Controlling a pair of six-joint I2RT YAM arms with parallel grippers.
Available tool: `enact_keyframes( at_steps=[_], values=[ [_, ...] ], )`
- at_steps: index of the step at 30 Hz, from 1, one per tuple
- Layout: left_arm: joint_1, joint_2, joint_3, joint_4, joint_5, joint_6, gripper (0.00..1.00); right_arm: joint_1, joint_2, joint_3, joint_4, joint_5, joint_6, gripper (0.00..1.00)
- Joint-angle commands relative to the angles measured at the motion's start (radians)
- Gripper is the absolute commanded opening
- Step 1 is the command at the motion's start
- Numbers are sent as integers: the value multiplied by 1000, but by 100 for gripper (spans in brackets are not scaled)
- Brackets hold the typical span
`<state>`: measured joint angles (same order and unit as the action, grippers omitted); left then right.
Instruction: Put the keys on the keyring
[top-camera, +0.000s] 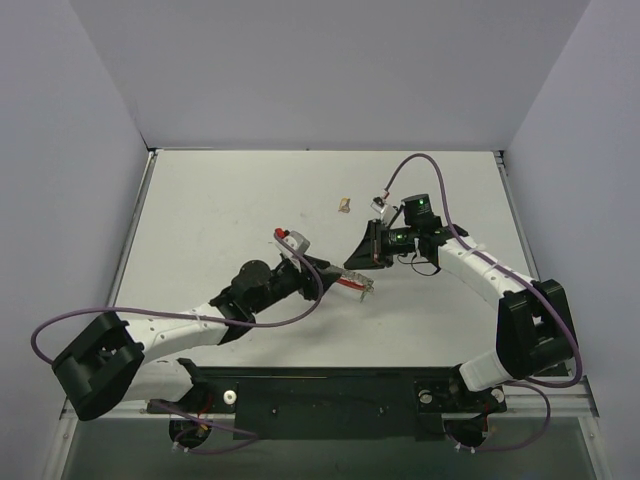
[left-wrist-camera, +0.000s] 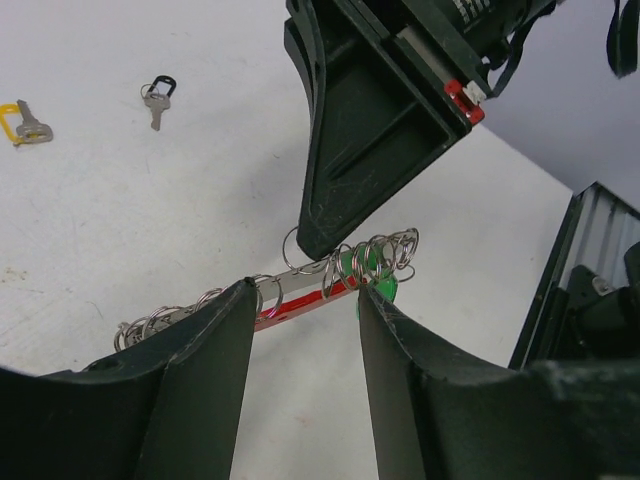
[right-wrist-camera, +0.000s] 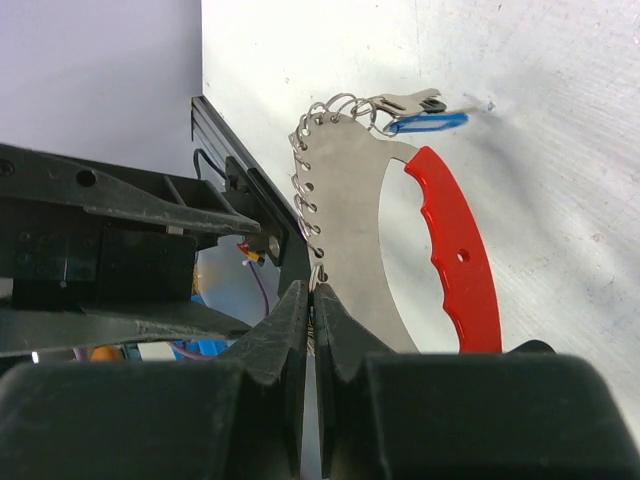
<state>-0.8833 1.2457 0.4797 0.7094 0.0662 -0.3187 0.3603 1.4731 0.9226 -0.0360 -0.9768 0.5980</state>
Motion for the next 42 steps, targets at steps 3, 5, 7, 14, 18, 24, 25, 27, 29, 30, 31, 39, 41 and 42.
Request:
enact_keyframes(
  at_steps=[3, 5, 7, 14, 18, 24, 25, 27, 29, 30, 31, 39, 41, 42],
  values=[
    [67, 15, 46, 116, 188, -169, 55, -9, -40, -5, 61, -37, 26, 0],
    [67, 21, 59, 95, 195, -189, 55, -11, -39, -7, 64, -39, 31, 0],
    [69, 35, 66, 85, 199, -200, 55, -11, -36, -8, 68, -39, 34, 0],
    [84, 75, 108, 41, 231, -235, 51, -11, -36, -14, 77, -39, 46, 0],
    [101, 86, 129, -2, 251, -255, 50, -11, -34, -13, 81, -40, 49, 0],
    [101, 93, 134, -31, 261, -249, 45, -11, -34, -14, 81, -39, 51, 0],
    [101, 95, 134, -36, 258, -247, 45, -11, -34, -14, 82, -39, 51, 0],
    [101, 97, 137, -54, 254, -235, 45, -11, -34, -16, 82, -42, 51, 0],
    [103, 101, 137, -67, 254, -226, 45, -11, -33, -16, 82, -42, 49, 0],
    [101, 104, 140, -71, 256, -221, 44, -11, -34, -16, 82, -42, 51, 0],
    [102, 104, 143, -73, 261, -218, 44, -9, -34, -16, 82, -40, 51, 0],
    [101, 124, 161, -106, 258, -194, 40, -11, -34, -21, 90, -43, 60, 0],
    [101, 127, 166, -111, 253, -186, 39, -11, -36, -21, 91, -45, 62, 0],
    [101, 126, 166, -111, 254, -183, 38, -11, -36, -21, 91, -45, 62, 0]
  ],
)
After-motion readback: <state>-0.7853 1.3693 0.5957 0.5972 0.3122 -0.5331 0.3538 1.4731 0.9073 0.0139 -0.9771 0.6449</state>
